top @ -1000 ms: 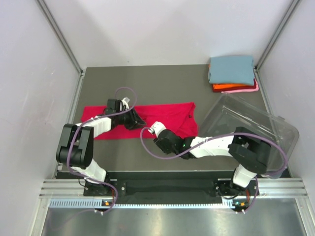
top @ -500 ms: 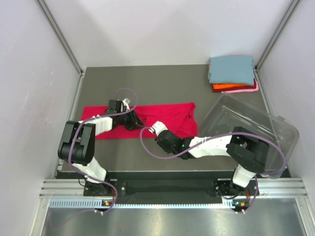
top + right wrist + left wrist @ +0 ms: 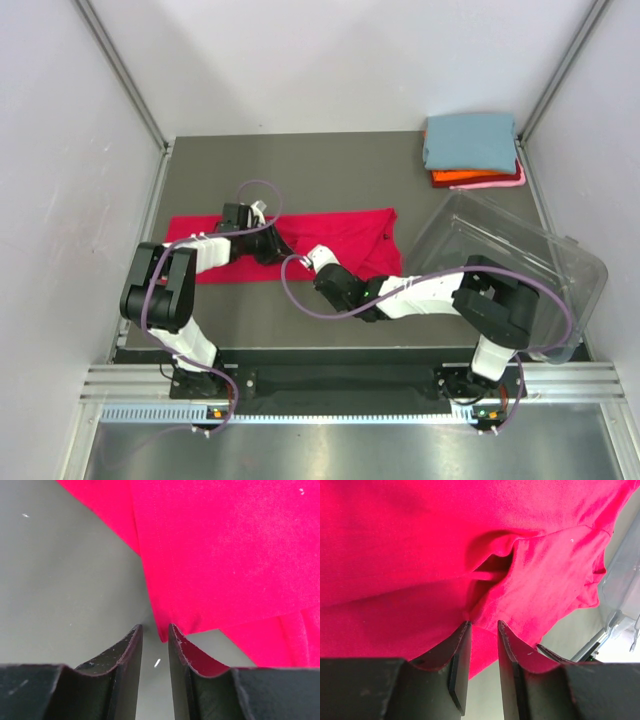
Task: Fold and stack the t-shirts
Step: Fold the tshirt
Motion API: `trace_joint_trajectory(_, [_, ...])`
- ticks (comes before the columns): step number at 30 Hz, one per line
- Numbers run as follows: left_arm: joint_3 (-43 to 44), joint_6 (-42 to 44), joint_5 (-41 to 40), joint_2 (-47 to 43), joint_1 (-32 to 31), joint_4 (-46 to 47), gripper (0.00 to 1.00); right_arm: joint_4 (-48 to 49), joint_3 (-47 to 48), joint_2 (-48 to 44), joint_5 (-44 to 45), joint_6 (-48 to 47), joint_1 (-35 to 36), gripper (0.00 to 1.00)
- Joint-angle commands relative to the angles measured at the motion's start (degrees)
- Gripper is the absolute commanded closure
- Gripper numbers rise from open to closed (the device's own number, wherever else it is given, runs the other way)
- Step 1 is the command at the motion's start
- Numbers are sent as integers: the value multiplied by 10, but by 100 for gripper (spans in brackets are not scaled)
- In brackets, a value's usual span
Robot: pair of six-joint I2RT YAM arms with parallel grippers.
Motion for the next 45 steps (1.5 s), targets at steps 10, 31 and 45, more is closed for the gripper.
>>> trace_joint_trajectory(10, [28,2,4,-5,-8,28,68,-17,17,18,-3,13,-14,78])
trace_joint_trajectory(31, [63,-17,-58,-64,-11,-61,100,-88,54,-71,20,13,-45,100])
trace_joint_trajectory(45, [67,17,-106,-73,-12,-113,79,-86,84,-74,-69,-23,-144,100])
